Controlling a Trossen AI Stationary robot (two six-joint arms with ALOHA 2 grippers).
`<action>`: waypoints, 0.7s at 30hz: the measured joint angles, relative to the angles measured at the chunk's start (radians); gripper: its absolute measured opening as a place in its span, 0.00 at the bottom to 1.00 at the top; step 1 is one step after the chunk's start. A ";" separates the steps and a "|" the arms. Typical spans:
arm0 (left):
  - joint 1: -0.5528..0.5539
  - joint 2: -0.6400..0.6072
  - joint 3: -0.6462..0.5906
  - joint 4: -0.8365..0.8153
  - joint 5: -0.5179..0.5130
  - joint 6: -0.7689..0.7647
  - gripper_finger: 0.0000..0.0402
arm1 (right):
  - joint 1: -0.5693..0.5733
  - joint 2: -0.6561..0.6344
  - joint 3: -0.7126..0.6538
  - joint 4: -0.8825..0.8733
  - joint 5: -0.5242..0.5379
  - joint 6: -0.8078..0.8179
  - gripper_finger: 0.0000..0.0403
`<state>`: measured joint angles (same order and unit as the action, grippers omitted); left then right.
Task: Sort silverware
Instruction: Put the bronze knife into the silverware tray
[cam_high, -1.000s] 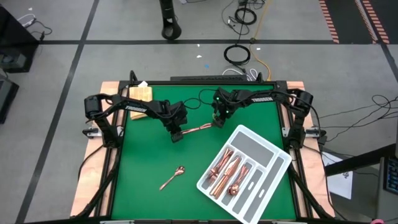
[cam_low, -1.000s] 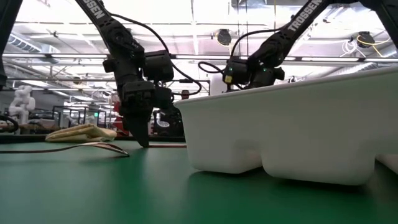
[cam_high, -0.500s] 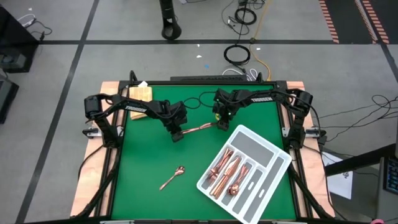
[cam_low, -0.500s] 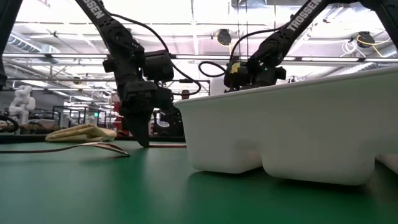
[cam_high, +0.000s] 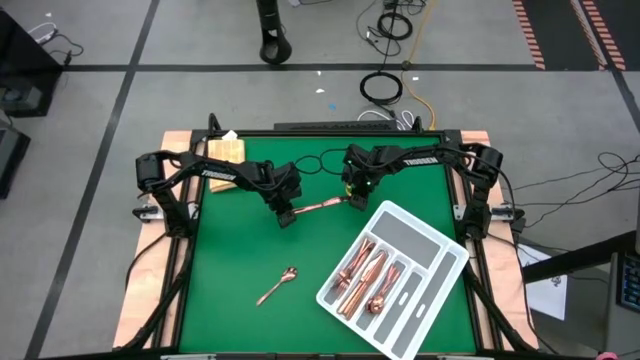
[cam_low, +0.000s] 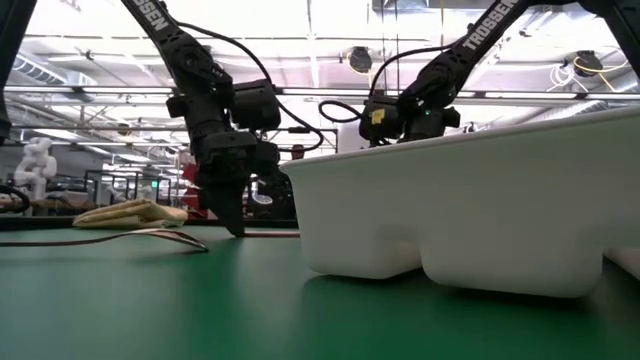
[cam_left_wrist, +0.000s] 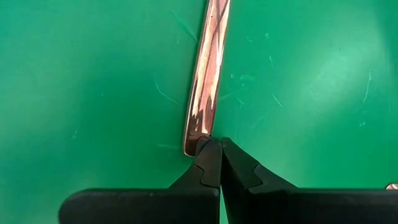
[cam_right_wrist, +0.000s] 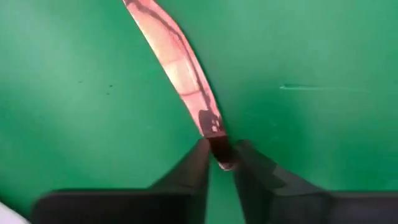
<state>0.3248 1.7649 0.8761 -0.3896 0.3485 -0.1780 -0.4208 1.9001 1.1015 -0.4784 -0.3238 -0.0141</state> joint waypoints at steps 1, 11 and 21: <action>0.000 0.000 0.000 0.004 0.000 0.000 0.00 | 0.001 0.000 0.000 0.000 0.004 -0.007 0.11; 0.000 0.001 -0.001 0.032 0.001 -0.001 0.00 | 0.013 0.002 0.000 -0.010 -0.015 -0.027 0.01; 0.004 -0.054 0.031 0.033 -0.028 -0.079 0.01 | 0.036 -0.032 -0.003 -0.016 0.079 0.010 0.00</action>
<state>0.3284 1.7111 0.9066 -0.3569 0.3201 -0.2565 -0.3851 1.8678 1.0985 -0.4945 -0.2452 -0.0043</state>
